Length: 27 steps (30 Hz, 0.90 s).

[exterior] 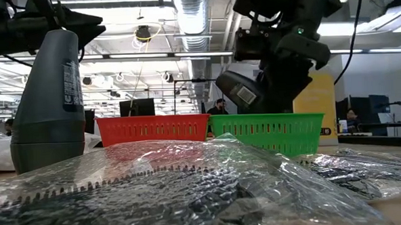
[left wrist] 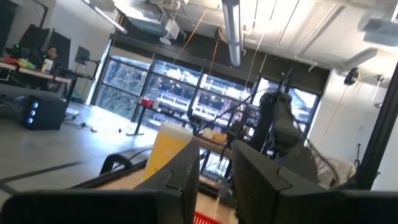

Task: Pick & Place Travel size toiletries
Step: Put the dark gray deodorant into the right green basket, then put the silver nail cutter into the left green basket

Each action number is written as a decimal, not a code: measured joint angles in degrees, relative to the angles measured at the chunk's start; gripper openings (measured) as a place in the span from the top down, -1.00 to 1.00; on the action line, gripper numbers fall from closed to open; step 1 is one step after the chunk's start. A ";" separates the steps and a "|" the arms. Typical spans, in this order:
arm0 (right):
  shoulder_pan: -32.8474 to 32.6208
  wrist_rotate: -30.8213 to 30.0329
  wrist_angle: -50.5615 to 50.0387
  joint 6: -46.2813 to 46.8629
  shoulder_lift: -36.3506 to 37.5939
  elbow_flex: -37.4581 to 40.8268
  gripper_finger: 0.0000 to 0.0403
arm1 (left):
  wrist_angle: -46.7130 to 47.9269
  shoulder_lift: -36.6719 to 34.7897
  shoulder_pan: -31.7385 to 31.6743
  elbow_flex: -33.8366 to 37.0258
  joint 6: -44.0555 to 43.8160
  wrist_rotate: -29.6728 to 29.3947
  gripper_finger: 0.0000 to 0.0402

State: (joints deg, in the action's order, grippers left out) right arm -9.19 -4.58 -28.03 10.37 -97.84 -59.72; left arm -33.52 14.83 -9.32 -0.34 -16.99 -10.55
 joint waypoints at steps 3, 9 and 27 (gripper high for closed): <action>0.02 0.00 -0.12 0.02 0.00 0.00 0.05 | -0.57 0.65 0.00 0.00 0.00 -0.02 0.56; 0.52 -0.04 0.26 0.15 0.07 0.00 -0.12 | -0.96 0.81 0.00 0.00 0.00 -0.02 0.56; 1.46 -0.20 0.39 -0.31 0.07 0.02 0.17 | -1.39 0.98 0.00 -0.02 0.01 -0.04 0.56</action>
State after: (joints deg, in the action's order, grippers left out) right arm -7.73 -4.78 -27.64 10.06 -97.78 -59.70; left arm -34.92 15.81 -9.32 -0.36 -16.98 -10.59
